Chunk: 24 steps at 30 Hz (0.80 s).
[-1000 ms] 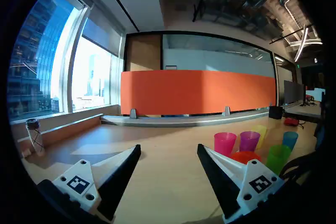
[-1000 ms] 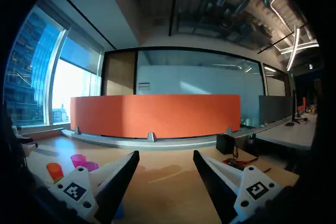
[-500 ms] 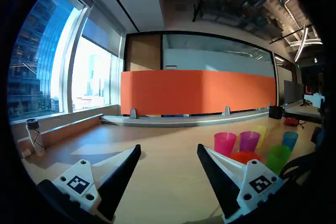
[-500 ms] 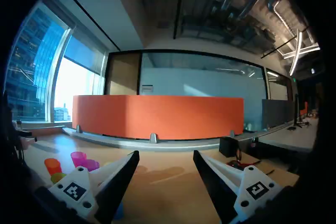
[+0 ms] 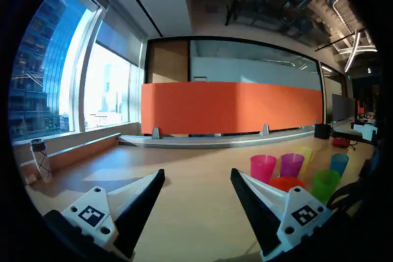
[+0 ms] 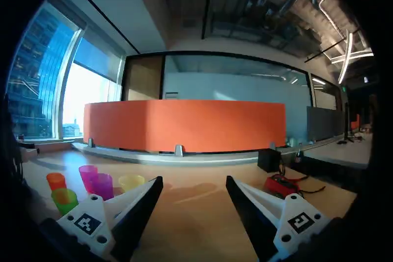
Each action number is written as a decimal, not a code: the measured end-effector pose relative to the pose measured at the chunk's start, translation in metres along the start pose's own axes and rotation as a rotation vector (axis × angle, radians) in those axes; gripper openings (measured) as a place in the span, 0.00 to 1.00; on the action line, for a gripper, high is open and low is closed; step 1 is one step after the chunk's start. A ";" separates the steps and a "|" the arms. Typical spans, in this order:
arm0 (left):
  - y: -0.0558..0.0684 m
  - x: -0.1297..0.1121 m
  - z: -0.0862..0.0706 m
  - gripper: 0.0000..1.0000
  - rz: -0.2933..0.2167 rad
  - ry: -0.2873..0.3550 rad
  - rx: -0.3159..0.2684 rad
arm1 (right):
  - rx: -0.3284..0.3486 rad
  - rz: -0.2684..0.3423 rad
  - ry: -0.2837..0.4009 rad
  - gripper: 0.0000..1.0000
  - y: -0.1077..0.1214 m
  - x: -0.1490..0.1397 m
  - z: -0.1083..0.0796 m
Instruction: Pour water
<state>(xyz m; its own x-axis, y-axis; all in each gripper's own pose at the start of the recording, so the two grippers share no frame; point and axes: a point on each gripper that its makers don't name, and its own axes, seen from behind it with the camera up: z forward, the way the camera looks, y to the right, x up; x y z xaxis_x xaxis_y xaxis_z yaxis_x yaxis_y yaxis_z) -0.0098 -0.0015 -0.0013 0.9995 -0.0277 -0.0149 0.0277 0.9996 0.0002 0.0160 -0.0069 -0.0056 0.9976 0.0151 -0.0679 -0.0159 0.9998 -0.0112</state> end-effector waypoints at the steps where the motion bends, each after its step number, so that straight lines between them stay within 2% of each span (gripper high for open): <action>1: 0.000 0.000 0.000 1.00 0.000 0.000 0.000 | -0.001 0.003 -0.003 0.99 0.002 -0.002 0.000; 10: 0.000 0.000 0.000 1.00 0.000 0.000 0.000 | -0.010 0.011 -0.019 0.99 0.010 -0.013 -0.001; 24: 0.001 0.000 0.000 1.00 0.000 0.000 0.000 | -0.009 0.004 -0.053 0.99 0.009 -0.022 -0.001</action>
<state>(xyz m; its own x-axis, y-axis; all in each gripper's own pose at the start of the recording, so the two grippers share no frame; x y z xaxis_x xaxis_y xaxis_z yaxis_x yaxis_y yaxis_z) -0.0101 -0.0006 -0.0014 0.9995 -0.0276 -0.0148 0.0276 0.9996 0.0000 -0.0064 0.0020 -0.0052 0.9997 0.0200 -0.0147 -0.0203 0.9996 -0.0197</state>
